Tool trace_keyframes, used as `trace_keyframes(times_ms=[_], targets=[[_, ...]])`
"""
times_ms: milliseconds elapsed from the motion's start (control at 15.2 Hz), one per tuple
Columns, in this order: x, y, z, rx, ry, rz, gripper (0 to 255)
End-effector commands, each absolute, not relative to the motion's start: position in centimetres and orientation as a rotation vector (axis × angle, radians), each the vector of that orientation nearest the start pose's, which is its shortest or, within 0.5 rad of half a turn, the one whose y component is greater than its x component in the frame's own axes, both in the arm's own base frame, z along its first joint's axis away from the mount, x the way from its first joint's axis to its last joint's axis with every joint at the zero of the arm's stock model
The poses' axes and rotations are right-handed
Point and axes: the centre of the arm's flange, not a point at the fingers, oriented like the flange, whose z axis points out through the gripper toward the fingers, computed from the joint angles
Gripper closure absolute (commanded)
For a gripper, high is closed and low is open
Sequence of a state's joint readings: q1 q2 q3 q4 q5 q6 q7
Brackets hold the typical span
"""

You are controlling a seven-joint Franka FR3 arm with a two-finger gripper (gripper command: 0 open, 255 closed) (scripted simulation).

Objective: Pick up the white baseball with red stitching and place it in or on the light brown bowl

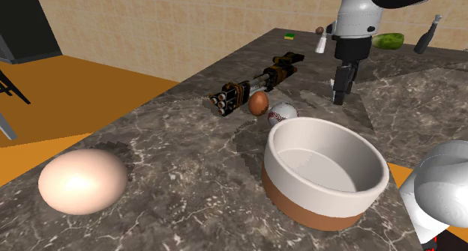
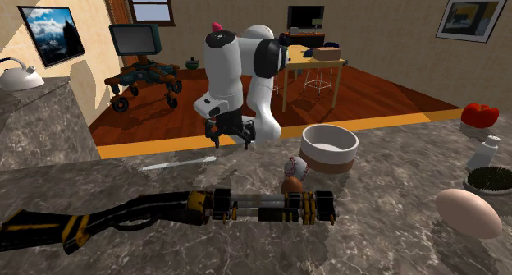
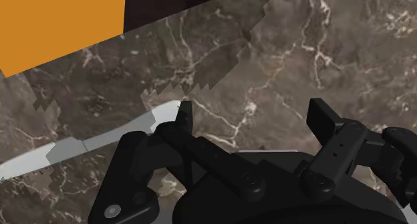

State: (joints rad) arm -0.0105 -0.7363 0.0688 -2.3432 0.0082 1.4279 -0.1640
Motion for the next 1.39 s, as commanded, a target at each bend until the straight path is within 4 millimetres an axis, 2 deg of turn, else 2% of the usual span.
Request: trace_keyframes(times_ms=[0,528,1122,1320], targets=[[30.3,2.4,57.0,-3.139,-0.316,0.288,0],[32.3,12.5,58.4,-3.156,-0.101,0.287,0],[36.2,23.5,59.9,-3.158,0.141,0.284,0],[36.1,23.5,58.9,-3.158,0.143,0.284,0]])
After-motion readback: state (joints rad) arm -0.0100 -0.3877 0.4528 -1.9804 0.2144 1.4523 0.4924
